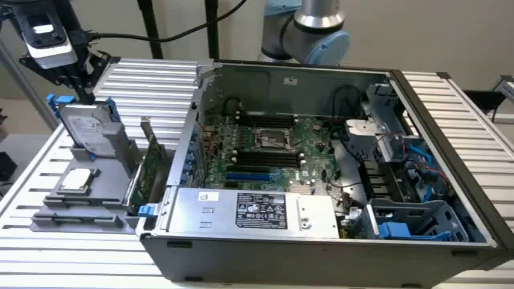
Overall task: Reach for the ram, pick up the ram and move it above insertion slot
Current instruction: 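Reach for the ram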
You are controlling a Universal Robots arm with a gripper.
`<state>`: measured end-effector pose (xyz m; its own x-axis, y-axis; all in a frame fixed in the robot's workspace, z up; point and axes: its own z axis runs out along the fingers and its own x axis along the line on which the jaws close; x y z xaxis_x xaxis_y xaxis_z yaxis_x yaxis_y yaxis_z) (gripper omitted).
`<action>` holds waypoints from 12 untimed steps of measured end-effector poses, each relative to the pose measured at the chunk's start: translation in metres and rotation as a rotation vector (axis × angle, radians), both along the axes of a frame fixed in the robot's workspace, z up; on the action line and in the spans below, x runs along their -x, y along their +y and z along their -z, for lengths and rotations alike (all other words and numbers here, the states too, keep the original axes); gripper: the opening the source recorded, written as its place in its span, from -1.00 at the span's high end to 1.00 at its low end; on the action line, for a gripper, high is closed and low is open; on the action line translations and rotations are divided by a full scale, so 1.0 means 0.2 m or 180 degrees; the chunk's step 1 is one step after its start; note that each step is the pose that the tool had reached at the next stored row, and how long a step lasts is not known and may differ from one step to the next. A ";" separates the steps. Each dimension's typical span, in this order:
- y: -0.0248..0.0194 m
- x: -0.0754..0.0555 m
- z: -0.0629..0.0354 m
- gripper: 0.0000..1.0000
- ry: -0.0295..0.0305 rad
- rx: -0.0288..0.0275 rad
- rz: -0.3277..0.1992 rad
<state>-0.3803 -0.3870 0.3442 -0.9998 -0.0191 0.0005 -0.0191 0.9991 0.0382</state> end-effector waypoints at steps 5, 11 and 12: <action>0.000 0.00 0.000 0.79 0.0000 0.0000 0.0000; 0.000 0.00 0.000 0.79 0.0000 0.0000 0.0000; 0.000 0.00 0.000 0.79 0.0000 0.0000 0.0000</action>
